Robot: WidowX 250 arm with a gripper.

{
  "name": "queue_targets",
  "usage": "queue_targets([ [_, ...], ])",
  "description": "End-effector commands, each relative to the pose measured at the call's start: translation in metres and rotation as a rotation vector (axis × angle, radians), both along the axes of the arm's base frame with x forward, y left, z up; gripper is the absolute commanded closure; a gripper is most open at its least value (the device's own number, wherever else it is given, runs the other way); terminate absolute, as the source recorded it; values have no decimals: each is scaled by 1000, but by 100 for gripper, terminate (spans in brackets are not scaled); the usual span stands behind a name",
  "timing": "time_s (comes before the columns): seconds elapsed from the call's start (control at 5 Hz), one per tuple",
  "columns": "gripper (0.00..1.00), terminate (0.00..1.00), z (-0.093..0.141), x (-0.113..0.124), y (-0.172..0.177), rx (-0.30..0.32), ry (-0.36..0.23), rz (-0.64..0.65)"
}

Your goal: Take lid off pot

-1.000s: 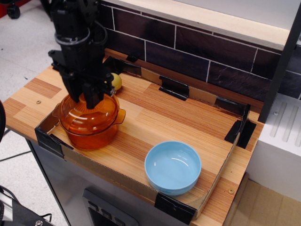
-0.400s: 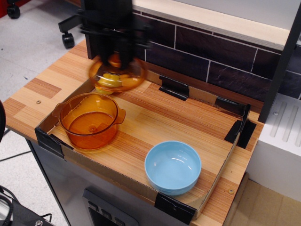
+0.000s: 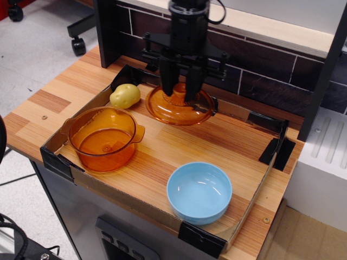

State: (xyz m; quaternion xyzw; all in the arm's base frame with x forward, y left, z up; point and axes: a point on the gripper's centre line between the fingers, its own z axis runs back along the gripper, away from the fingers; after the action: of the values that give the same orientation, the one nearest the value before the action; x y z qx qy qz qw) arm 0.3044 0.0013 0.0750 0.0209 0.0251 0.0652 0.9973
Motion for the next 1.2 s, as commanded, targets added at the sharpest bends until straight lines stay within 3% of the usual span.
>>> queue_targets([
  [0.0,100,0,-25,20,-22,31,-95,-51],
  [0.2,100,0,-37,28,-35,20,-103,-38],
  [0.4,0,0,-40,30,-41,50,-93,-37],
  [1.0,0,0,-29,25,-34,11,-97,-54],
])
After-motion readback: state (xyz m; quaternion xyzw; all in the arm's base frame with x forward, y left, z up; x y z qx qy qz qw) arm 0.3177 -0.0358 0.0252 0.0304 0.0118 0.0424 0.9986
